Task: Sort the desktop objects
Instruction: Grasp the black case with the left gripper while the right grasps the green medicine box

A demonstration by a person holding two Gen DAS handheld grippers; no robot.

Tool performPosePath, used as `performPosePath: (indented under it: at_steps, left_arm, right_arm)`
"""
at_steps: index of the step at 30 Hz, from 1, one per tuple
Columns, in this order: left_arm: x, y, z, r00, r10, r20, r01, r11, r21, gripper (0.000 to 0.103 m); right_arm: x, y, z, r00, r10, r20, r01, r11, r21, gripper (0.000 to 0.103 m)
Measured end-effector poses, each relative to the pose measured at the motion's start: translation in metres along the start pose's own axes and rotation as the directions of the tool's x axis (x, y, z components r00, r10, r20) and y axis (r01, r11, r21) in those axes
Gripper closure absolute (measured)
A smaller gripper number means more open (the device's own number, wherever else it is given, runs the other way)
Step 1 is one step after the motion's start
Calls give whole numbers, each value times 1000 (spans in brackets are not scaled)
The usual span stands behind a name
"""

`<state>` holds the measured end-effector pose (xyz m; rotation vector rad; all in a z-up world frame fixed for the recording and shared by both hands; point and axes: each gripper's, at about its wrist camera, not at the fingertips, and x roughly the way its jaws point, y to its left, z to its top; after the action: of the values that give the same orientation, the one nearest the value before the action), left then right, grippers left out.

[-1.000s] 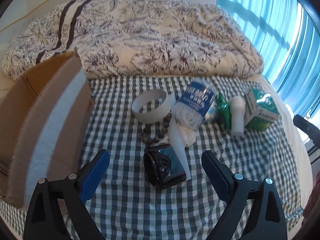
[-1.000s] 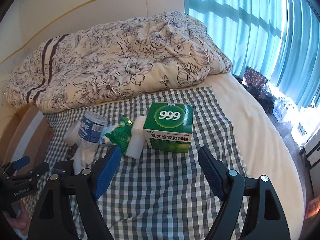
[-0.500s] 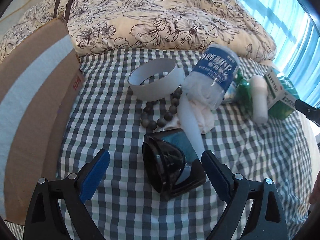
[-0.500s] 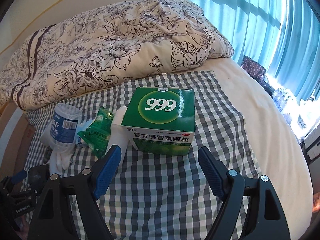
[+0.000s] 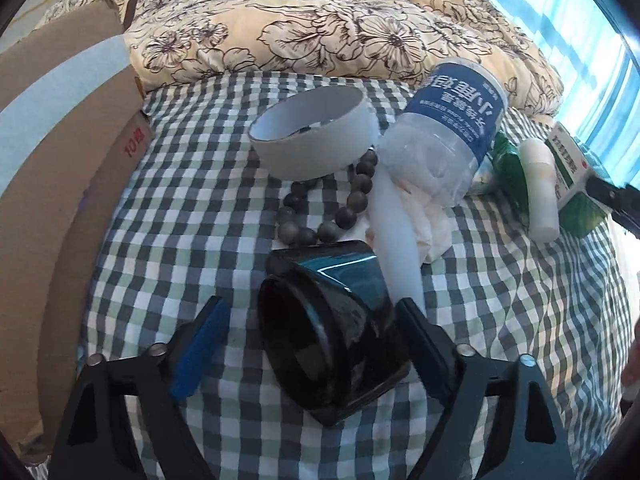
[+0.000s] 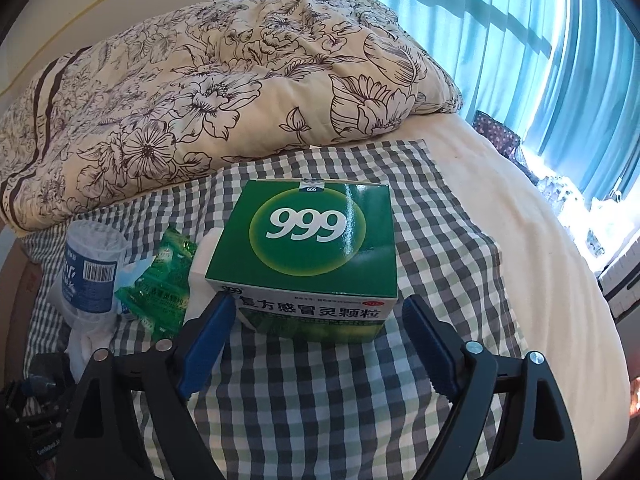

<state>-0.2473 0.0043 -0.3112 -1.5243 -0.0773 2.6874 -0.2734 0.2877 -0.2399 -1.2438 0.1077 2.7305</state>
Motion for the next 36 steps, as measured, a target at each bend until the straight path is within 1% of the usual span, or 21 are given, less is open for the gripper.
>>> performPosePath:
  at_steps: [2,4,7,13,17,18,20,21,22,25,28,36]
  left_arm:
    - [1,-2,0,1000,3,5,-3,1000,12,20]
    - [1,-1,0,1000,-2,7,2,1000,10,20]
    - [2,0,0,1000,-11,9,11,1000,6,20]
    - [3,0,0,1000,-17,14,17,1000,9,20]
    - [3,2,0,1000,-25,15,25,1000,9,20]
    - [3,2,0,999,-28,16,28,1000,9,21]
    - [2,2,0,999,-40,19,40,999,9,26]
    - [1,2,0,999,-50,21,49,999,12,32]
    - [0,1,0,998,-55,22,54,998,15,34]
    - [-2,-2,0,998,-57,23,56,998,21,35]
    - [-6,-1,0,997,-72,26,71,997,12,38]
    - [-28,3,-2,997,-66,49,65,998,11,40]
  right_arm:
    - [1,5,1,1000,7,3,-7,1000,-3,17]
    - [2,9,1,1000,1,8,-1,1000,-7,13]
    - [4,14,1,1000,-27,15,27,1000,-6,11]
    - [15,18,5,997,-67,28,66,997,41,5]
    - [29,17,8,995,-101,16,100,994,48,5]
    - [31,15,9,995,-99,16,98,994,55,5]
    - [31,8,9,998,-61,27,59,995,81,6]
    - [30,7,8,998,-54,29,51,995,86,8]
    - [28,6,8,998,-53,31,50,995,84,10]
    - [21,7,7,997,-62,42,59,996,73,11]
    - [13,6,4,997,-55,56,51,996,80,11]
    - [-21,-2,-1,996,-28,90,20,995,93,11]
